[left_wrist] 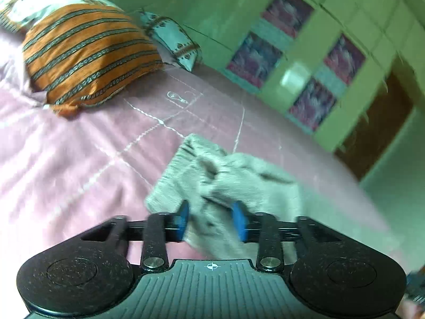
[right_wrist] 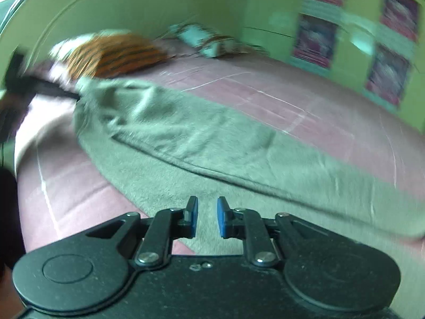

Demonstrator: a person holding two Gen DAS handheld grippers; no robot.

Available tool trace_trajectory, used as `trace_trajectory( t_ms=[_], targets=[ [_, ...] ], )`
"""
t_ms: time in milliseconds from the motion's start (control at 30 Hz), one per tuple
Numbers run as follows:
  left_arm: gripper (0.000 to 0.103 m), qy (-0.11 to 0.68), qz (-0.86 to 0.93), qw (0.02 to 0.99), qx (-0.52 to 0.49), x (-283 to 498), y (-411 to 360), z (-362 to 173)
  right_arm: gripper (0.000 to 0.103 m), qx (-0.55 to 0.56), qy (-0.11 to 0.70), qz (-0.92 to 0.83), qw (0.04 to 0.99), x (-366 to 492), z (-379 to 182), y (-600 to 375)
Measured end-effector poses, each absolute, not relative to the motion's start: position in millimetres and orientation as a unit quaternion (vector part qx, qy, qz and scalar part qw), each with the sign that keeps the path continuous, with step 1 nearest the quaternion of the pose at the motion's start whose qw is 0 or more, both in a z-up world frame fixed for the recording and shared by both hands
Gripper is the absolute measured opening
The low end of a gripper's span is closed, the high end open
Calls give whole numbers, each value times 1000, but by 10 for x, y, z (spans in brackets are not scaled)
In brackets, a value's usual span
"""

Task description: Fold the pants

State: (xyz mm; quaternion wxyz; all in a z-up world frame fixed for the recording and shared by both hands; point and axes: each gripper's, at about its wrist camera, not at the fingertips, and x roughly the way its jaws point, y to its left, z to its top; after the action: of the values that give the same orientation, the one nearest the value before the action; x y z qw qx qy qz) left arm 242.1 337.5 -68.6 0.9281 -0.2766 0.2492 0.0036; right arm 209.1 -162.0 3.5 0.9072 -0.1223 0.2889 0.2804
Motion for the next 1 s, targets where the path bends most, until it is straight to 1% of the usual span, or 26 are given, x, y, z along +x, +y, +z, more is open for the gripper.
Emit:
trace_trajectory(
  t_ms=[33, 67, 167, 267, 333, 367, 567, 633, 667, 700, 733, 767, 800, 833, 933, 1000],
  targets=[
    [55, 240, 5, 928, -285, 2432, 3331, -685, 9, -97, 290, 272, 913, 2090, 37, -1683],
    [57, 236, 4, 926, -295, 2441, 3282, -678, 10, -76, 290, 262, 917, 2128, 56, -1708],
    [58, 234, 4, 911, -340, 2449, 3186, -671, 17, -45, 288, 235, 927, 2216, 41, -1745],
    [58, 244, 3, 895, -373, 2601, 3143, -768, 28, 11, 300, 217, 929, 2263, -62, -1828],
    [58, 244, 1, 887, -392, 2666, 3134, -827, 43, 52, 309, 208, 927, 2385, -118, -1856],
    [58, 241, -1, 883, -403, 2686, 3127, -864, 45, 79, 317, 205, 923, 2464, -153, -1888],
    [58, 238, 2, 863, -447, 2833, 3134, -1053, 45, 297, 385, 167, 858, 2908, -619, -2173],
    [58, 242, 5, 862, -446, 2896, 3143, -1060, 41, 370, 389, 153, 830, 3040, -799, -2282],
    [58, 244, 6, 861, -446, 2939, 3157, -1056, 40, 395, 383, 148, 822, 3103, -858, -2325],
    [55, 246, 6, 860, -447, 2981, 3172, -1053, 39, 414, 380, 143, 815, 3154, -900, -2353],
    [38, 251, 7, 859, -446, 3026, 3182, -1052, 29, 430, 382, 135, 806, 3214, -938, -2382],
    [31, 260, 9, 857, -444, 3080, 3206, -1043, 17, 439, 387, 127, 801, 3265, -966, -2403],
    [29, 266, 3, 853, -448, 3140, 3244, -1034, 0, 438, 393, 118, 800, 3306, -980, -2421],
    [24, 267, -8, 851, -451, 3191, 3300, -1000, 0, 429, 388, 123, 806, 3311, -935, -2425],
    [23, 226, -58, 862, -450, 3259, 3444, -762, 0, 362, 326, 172, 856, 3042, -521, -2394],
    [23, 218, -76, 869, -437, 3239, 3523, -636, 0, 335, 296, 208, 870, 2759, -297, -2427]
  ],
)
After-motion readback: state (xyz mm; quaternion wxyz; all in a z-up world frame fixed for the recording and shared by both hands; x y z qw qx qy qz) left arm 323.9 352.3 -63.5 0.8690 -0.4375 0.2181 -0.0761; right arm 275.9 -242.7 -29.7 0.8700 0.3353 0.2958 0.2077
